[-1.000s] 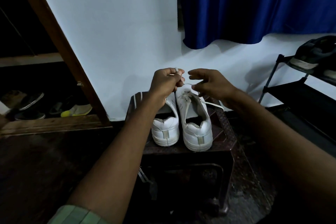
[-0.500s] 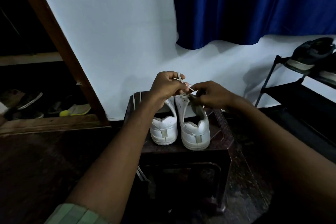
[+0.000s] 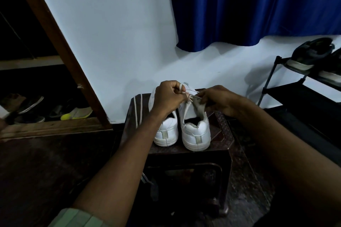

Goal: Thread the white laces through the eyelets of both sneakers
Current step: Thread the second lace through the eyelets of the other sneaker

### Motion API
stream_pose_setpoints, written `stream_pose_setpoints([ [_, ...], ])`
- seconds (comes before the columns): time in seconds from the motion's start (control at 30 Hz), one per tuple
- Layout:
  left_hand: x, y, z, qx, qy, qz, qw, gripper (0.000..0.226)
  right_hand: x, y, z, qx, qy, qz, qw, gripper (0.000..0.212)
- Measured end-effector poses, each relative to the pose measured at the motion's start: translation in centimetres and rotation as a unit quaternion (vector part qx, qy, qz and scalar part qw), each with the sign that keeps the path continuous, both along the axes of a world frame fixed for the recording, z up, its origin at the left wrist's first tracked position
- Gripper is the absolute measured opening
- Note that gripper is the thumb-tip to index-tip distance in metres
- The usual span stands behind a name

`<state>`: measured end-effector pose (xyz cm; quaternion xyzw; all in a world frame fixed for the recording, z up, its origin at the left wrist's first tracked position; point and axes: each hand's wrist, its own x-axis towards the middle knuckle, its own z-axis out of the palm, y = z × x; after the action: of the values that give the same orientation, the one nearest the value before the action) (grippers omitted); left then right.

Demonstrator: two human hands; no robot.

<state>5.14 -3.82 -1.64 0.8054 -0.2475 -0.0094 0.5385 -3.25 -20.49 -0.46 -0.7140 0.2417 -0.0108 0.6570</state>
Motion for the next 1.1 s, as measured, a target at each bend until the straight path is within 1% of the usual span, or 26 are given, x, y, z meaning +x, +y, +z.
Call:
stream_pose_setpoints([
  [0.13, 0.4, -0.9, -0.8, -0.015, -0.027, 0.048, 0.998, 0.028, 0.3, -0.6, -0.4, 0.062, 0.019, 0.012, 0.998, 0.033],
  [0.2, 0.7, -1.1, -1.0, -0.013, -0.031, 0.043, 0.999, 0.032, 0.3, -0.9, -0.6, 0.080, 0.029, 0.015, 0.996, 0.027],
  [0.3, 0.5, -1.1, -0.8, 0.010, -0.057, 0.026, 0.998, 0.041, 0.4, -1.2, -0.7, 0.091, 0.038, 0.016, 0.995, 0.027],
  [0.4, 0.1, -1.4, -0.5, 0.029, -0.082, 0.031, 0.996, 0.049, 0.3, -1.4, -0.7, 0.101, 0.039, 0.021, 0.994, 0.027],
  [0.47, 0.0, -1.7, -0.3, 0.029, -0.074, 0.040, 0.996, 0.055, 0.3, -1.3, -0.7, 0.102, 0.039, 0.026, 0.994, 0.027],
  [0.57, 0.0, -2.0, -0.3, 0.015, -0.025, 0.037, 0.999, 0.061, 0.1, -1.2, -0.6, 0.113, 0.035, 0.027, 0.993, 0.027],
  [0.63, 0.1, -1.9, -0.4, 0.008, 0.006, 0.033, 0.999, 0.062, 0.1, -1.3, -0.6, 0.121, 0.033, 0.031, 0.992, 0.027],
  [0.8, 0.2, -1.8, -0.5, -0.015, 0.043, 0.020, 0.999, 0.062, 0.1, -1.3, -0.5, 0.122, 0.035, 0.050, 0.991, 0.022],
  [1.0, 0.0, -1.7, -0.4, 0.022, 0.003, 0.001, 1.000, 0.052, -0.1, -1.4, -0.2, 0.150, 0.033, 0.043, 0.987, 0.026],
  [1.1, -0.5, -1.6, 0.1, 0.076, -0.053, 0.016, 0.996, 0.047, -0.1, -1.5, -0.1, 0.149, 0.034, 0.041, 0.987, 0.026],
])
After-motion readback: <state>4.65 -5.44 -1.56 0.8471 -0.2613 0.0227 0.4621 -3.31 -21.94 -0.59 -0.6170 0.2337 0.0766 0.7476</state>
